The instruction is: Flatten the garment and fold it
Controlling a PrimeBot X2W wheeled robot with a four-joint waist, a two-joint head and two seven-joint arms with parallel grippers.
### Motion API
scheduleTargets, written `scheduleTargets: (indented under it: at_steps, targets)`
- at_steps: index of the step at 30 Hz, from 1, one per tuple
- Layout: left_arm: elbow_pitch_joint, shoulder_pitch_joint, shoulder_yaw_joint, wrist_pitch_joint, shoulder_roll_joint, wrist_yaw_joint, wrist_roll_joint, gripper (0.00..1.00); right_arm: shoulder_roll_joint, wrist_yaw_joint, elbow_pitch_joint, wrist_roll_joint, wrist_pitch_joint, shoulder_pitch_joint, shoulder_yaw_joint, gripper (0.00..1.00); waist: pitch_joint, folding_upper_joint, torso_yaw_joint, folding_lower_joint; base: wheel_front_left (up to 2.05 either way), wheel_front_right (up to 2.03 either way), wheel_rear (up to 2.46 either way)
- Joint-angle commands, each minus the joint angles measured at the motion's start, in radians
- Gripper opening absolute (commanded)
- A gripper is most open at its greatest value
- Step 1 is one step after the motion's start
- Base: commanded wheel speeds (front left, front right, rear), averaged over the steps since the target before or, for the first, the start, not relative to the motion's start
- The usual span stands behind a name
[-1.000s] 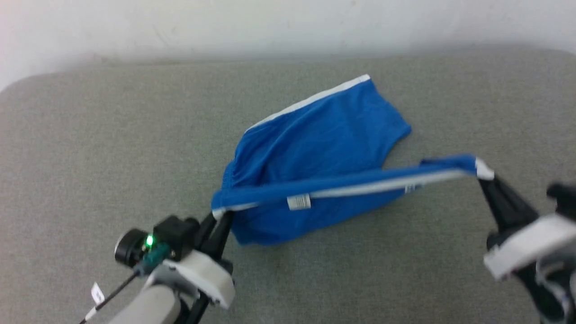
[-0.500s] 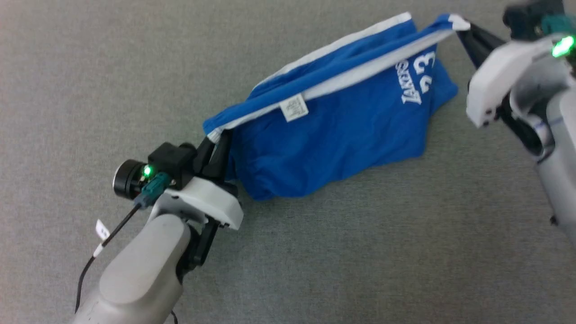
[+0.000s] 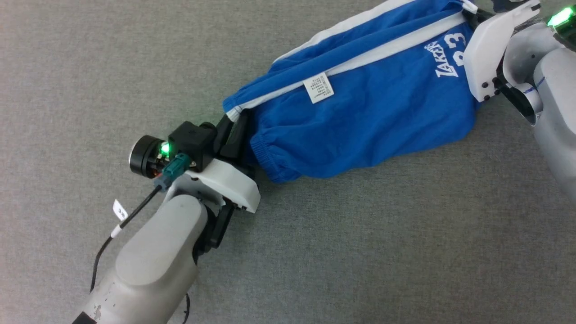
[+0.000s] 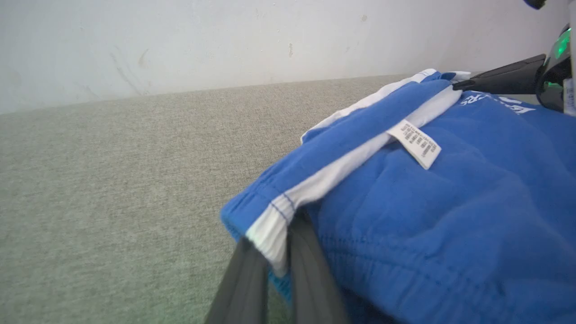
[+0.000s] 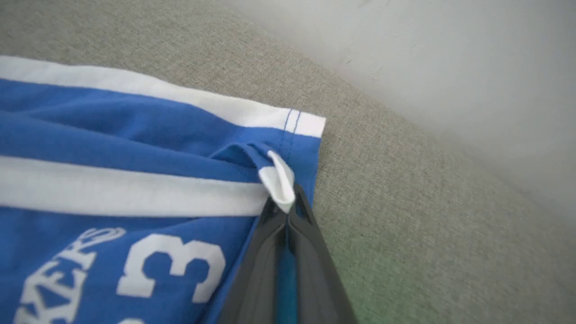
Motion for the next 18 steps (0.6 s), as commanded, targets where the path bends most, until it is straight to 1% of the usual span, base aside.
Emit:
scheduleTargets:
  at_steps: [1, 2, 3, 6, 10, 13, 18]
  targets:
    - [0.007, 0.007, -0.011, -0.001, 0.0, 0.006, 0.012, 0.44, 0.003, -0.002, 0.021, 0.03, -0.027, -0.01, 0.029, 0.82, -0.023, 0.0, -0.001, -0.0001, 0.0, 0.0, 0.0]
    - [0.0, 0.01, -0.011, -0.003, 0.0, 0.01, 0.018, 1.0, 0.001, -0.002, 0.021, 0.045, -0.04, -0.014, 0.039, 1.0, -0.035, 0.0, -0.005, -0.0001, 0.0, 0.0, 0.0]
    - [0.0, 0.01, -0.011, -0.003, 0.0, 0.01, 0.018, 1.0, 0.001, -0.002, 0.021, 0.045, -0.04, -0.014, 0.039, 1.0, -0.035, 0.0, -0.005, -0.0001, 0.0, 0.0, 0.0]
    - [-0.031, 0.034, -0.016, -0.008, 0.008, 0.024, 0.036, 1.0, -0.02, -0.002, -0.006, 0.093, -0.051, -0.023, 0.102, 1.0, -0.076, 0.0, -0.015, -0.0001, 0.0, 0.0, 0.0]
    - [-0.103, 0.079, -0.008, -0.013, 0.026, 0.066, 0.067, 1.0, -0.096, -0.002, -0.09, 0.164, -0.026, -0.052, 0.19, 1.0, -0.127, 0.0, -0.02, -0.0001, 0.0, 0.0, 0.0]
    - [-0.167, 0.112, 0.003, -0.015, 0.041, 0.098, 0.088, 1.0, -0.173, -0.002, -0.167, 0.222, 0.058, -0.074, 0.267, 1.0, -0.15, 0.0, -0.013, -0.0001, 0.0, 0.0, 0.0]
    - [-0.259, 0.146, 0.024, -0.016, 0.059, 0.144, 0.116, 1.0, -0.311, -0.002, -0.296, 0.358, 0.274, -0.101, 0.393, 1.0, -0.148, 0.0, 0.021, -0.0001, 0.0, 0.0, 0.0]
